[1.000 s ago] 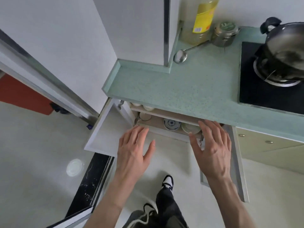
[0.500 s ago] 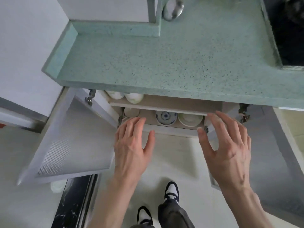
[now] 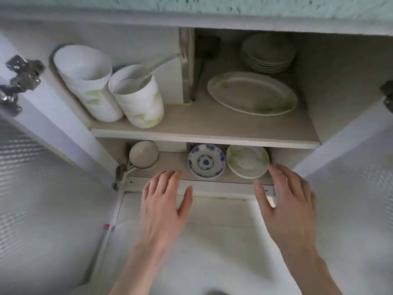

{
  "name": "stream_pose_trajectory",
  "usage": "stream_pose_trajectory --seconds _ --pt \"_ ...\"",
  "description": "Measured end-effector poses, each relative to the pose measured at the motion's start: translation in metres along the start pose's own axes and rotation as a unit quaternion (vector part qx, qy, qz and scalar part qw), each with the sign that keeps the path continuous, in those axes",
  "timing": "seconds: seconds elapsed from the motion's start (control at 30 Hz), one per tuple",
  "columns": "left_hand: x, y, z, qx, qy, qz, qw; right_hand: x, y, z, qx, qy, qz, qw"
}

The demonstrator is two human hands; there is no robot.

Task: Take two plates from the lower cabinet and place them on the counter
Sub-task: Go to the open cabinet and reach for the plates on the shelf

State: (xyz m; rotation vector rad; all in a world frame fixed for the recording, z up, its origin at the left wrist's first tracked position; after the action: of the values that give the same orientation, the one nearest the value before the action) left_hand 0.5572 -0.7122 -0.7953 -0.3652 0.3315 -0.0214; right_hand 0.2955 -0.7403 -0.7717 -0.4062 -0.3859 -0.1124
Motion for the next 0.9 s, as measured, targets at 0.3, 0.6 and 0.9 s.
stream_pose_trajectory --seconds 0.3,0.6,0.9 --pt "0.043 -0.014 -0.127 0.014 -0.003 -0.021 1.0 -0.063 0.0 -0.12 0.002 0.025 -0.036 0.999" --pt "0.07 -0.039 -0.215 0.044 -0.028 -0.082 0.995 -0.106 -0.013 -0.207 -0.01 0.1 -0.039 0.994" --pt "0.095 -0.06 -0.291 0.126 -0.033 0.042 0.991 -0.158 -0.032 -0.283 0.132 -0.104 -0.275 0.947"
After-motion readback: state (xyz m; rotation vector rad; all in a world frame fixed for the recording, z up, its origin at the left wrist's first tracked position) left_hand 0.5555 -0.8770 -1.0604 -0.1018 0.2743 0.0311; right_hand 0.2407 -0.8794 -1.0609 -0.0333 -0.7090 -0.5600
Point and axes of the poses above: each hand's wrist, its own y-axis away from the middle knuckle, its own z-axis out of the back of the hand, x = y × z, the point moved 5 cm from there along -y, towards the middle knuckle, and after that the axes turned 6 degrees about -z, right-handed, at the moved point
